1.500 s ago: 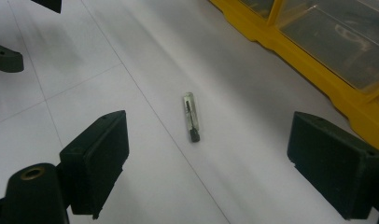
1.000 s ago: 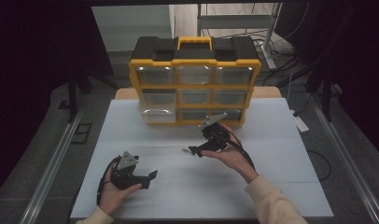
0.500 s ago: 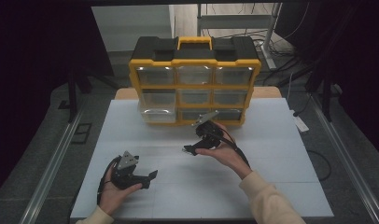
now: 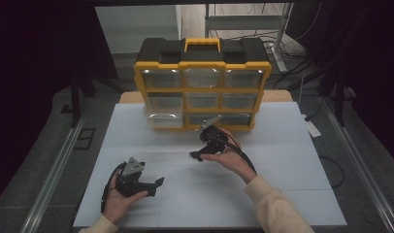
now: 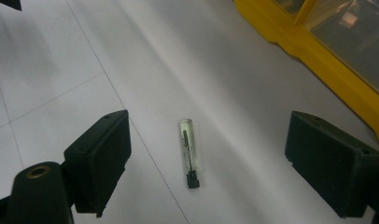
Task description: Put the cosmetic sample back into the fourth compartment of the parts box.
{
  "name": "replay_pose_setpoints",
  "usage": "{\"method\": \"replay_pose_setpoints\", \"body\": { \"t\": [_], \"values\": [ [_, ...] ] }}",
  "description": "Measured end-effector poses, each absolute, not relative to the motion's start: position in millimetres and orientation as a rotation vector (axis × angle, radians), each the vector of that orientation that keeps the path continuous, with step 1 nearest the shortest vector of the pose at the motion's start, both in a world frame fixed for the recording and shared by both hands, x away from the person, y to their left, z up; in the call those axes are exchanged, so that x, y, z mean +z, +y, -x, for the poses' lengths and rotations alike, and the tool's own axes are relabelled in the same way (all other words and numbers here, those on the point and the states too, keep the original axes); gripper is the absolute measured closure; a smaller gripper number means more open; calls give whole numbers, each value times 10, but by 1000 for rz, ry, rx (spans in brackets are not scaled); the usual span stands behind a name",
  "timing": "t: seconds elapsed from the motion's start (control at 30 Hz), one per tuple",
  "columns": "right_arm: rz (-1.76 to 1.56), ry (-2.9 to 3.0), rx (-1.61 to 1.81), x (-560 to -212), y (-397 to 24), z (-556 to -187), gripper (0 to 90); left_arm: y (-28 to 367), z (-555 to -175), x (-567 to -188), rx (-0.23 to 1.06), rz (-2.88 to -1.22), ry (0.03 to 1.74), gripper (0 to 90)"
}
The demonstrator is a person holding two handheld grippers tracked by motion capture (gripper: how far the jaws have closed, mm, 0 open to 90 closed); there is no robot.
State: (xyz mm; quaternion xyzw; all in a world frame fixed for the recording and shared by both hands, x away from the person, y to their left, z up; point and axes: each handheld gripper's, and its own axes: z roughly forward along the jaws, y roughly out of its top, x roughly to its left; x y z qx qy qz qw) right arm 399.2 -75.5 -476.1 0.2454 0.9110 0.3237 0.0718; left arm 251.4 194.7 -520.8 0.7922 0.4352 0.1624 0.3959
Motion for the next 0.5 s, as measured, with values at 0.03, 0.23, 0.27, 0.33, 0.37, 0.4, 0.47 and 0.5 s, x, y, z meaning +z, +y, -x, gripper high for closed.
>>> {"method": "replay_pose_setpoints", "body": {
  "t": [0.03, 0.23, 0.27, 0.33, 0.37, 0.4, 0.47, 0.5],
  "values": [
    [-734, 2741, 970, -4768, -752, -3996, 161, 1946, -2514, -5208, 411, -2008, 1103, 71],
    [-714, 2756, 951, -4791, -736, -4014, 178, 1946, -2518, -5209, 409, -2007, 1105, 71],
    [-715, 2761, 943, -4797, -727, -4020, 179, 1946, -2517, -5209, 409, -2007, 1105, 71],
    [-728, 2768, 938, -4801, -710, -4026, 185, 1944, -2517, -5208, 409, -2007, 1104, 71],
    [-717, 2773, 933, -4807, -706, -4033, 189, 1943, -2516, -5207, 409, -2007, 1104, 71],
    [-712, 2779, 923, -4813, -695, -4038, 191, 1942, -2515, -5207, 409, -2007, 1103, 71],
    [-714, 2793, 907, -4833, -672, -4044, 194, 1939, -2515, -5208, 407, -2008, 1103, 71],
    [-725, 2798, 896, -4843, -659, -4044, 196, 1939, -2515, -5208, 407, -2009, 1102, 71]
  ]
}}
